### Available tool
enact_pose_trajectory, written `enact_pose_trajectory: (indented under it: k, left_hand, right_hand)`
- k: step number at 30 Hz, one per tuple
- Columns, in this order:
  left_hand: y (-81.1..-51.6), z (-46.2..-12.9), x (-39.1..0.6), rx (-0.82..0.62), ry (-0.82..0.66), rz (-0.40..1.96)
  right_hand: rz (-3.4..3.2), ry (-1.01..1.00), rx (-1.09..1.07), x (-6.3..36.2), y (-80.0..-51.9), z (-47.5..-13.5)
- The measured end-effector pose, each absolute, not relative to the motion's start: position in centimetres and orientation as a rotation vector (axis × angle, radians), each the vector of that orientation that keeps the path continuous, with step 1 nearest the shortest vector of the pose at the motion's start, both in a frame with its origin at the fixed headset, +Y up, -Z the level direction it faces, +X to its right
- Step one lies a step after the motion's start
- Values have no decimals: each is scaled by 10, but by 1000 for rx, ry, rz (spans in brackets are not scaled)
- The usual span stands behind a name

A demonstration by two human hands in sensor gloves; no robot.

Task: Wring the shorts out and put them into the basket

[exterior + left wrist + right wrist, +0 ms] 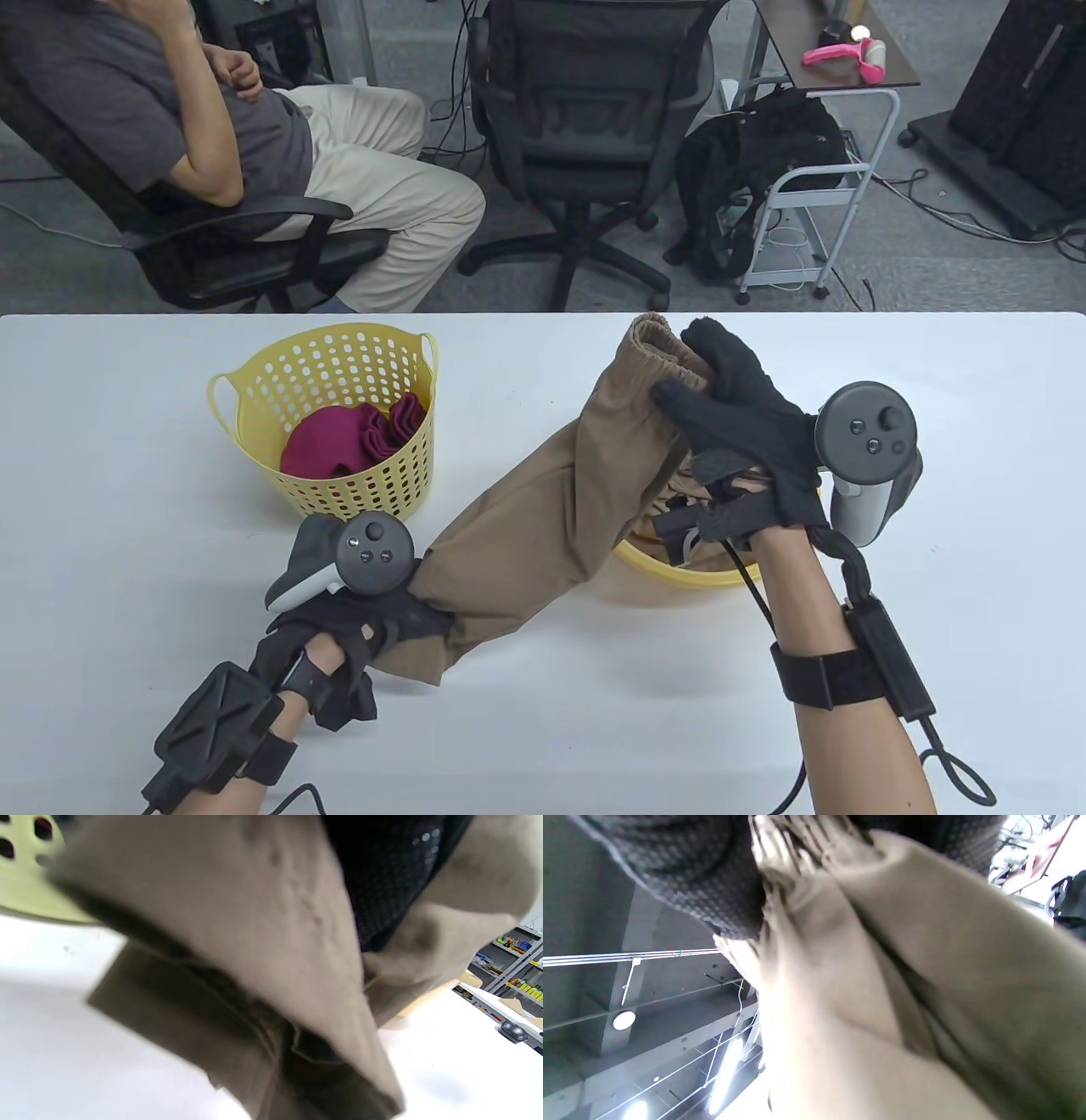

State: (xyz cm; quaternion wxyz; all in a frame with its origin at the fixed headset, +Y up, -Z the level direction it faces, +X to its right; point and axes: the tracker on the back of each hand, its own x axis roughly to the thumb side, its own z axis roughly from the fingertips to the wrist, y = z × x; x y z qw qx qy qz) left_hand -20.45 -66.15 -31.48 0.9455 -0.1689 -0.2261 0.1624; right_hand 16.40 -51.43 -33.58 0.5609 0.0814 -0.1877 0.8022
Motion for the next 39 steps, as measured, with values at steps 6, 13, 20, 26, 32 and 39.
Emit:
enact_pose_trajectory:
  k: [6,13,20,26,32,39]
  left_hand:
    - [-631,-314,-209,-251,-439,322]
    - [-597,-312,-210,-155,-471,466]
    - [-584,-309,-202,-75,-478,625]
    - [-582,-308,-195,-17,-432,750]
    - [-586,-306,-186,10,-390,851]
    - [-593,-305,-177,8,-414,979]
  right_hand:
    - [2026,-508,223,160,-527,-331]
    - [2174,-562,328,140,-544,-322]
    - [2204,-542,400,115,-555,-316]
    - [2193,-501,428,94,-565,-312]
    - [2159,-461,429,80,-571,-310]
    - [2107,-418,429,68,-575,-310]
